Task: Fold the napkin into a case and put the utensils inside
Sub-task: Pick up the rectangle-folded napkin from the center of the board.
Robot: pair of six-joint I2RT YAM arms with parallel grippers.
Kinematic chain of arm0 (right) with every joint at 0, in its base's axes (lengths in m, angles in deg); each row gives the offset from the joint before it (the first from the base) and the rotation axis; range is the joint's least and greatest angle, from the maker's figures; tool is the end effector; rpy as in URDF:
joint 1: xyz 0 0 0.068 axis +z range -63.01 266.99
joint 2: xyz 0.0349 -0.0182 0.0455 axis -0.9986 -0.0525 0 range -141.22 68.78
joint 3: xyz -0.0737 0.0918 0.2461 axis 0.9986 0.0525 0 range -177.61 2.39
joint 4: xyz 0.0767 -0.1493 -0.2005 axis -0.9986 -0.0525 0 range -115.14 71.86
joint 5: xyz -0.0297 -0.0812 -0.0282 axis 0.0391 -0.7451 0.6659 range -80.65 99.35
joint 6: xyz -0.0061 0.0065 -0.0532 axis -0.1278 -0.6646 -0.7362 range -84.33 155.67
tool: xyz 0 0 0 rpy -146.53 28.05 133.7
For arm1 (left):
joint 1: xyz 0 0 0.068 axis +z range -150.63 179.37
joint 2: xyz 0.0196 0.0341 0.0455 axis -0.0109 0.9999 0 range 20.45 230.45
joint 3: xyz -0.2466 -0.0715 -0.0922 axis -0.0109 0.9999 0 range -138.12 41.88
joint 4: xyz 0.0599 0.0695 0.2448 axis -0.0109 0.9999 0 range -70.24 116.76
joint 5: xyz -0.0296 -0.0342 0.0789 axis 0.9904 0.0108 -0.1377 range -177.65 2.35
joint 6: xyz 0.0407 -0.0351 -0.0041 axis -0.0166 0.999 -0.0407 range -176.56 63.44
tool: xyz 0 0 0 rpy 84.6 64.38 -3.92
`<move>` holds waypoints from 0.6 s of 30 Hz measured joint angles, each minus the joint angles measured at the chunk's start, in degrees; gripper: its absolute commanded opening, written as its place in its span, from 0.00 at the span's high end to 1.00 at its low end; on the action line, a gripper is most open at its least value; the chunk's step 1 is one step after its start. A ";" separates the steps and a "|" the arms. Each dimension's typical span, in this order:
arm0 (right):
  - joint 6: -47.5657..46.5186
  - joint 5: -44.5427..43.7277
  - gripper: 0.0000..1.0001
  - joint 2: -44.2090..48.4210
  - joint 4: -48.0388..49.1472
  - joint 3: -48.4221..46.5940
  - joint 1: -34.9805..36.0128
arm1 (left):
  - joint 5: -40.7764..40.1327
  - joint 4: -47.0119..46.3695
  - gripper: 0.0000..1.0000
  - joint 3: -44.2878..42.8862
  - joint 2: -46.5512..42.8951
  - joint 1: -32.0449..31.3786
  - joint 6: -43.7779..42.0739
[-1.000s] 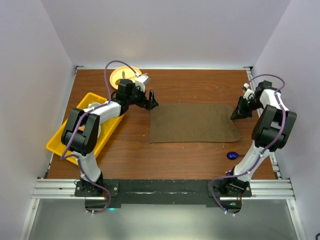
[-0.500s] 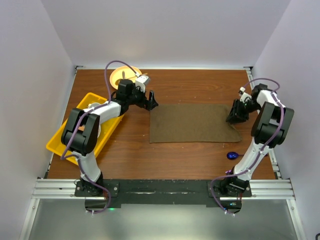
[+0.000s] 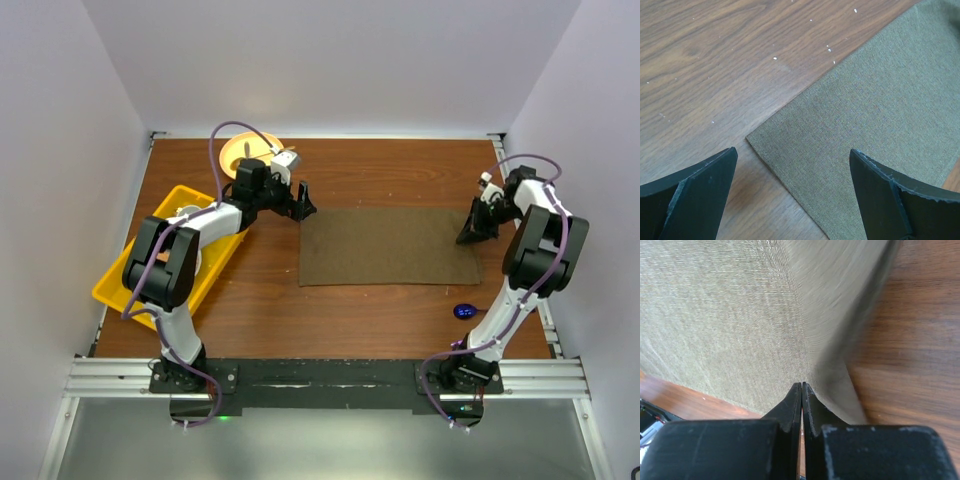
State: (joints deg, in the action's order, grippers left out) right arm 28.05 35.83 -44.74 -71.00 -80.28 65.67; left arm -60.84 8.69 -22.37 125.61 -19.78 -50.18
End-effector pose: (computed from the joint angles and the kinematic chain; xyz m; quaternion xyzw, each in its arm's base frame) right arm 0.3580 -0.1227 0.1762 0.1034 0.9665 0.2081 0.1089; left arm 0.3776 -0.1481 0.2006 0.2091 0.8236 -0.3033 0.4311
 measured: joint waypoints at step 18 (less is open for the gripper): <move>-4.20 -10.38 0.35 2.86 2.16 0.00 -1.31 | -0.02 0.00 0.00 0.00 0.00 0.00 0.04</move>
State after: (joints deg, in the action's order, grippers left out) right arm 23.86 25.45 -41.87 -68.83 -80.28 64.36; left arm -60.86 8.69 -22.37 125.61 -19.78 -50.14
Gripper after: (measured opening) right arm 0.660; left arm 0.997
